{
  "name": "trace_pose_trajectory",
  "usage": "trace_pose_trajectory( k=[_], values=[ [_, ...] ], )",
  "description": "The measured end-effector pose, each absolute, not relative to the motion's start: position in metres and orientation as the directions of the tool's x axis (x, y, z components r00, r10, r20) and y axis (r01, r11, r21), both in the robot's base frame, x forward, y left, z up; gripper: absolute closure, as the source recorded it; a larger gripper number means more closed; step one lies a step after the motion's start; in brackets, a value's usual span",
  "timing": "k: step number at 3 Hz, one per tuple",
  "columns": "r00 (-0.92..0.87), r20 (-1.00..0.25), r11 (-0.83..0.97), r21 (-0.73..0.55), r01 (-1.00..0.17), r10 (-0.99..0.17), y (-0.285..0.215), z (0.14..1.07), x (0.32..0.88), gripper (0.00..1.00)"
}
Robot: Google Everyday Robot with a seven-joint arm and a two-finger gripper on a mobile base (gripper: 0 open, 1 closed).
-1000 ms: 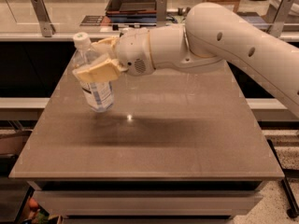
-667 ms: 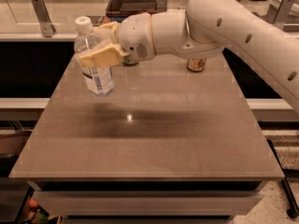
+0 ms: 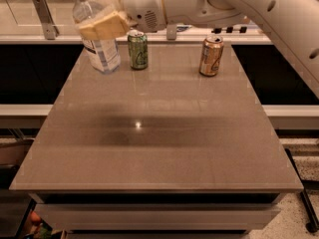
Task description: Pick blue plastic bottle
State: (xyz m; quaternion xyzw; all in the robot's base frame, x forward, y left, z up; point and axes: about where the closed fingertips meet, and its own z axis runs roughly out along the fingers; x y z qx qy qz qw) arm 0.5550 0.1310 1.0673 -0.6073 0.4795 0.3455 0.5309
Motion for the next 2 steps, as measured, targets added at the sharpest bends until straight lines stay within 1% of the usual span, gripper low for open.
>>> trace_pose_trajectory(
  k=[1, 2],
  values=[
    [0.355, -0.906, 0.033, -0.372, -0.928, -0.230, 0.1277, 1.0958, 0.5498, 1.00],
    [0.355, -0.906, 0.032, -0.372, -0.928, -0.230, 0.1277, 1.0959, 0.5497, 1.00]
  ],
)
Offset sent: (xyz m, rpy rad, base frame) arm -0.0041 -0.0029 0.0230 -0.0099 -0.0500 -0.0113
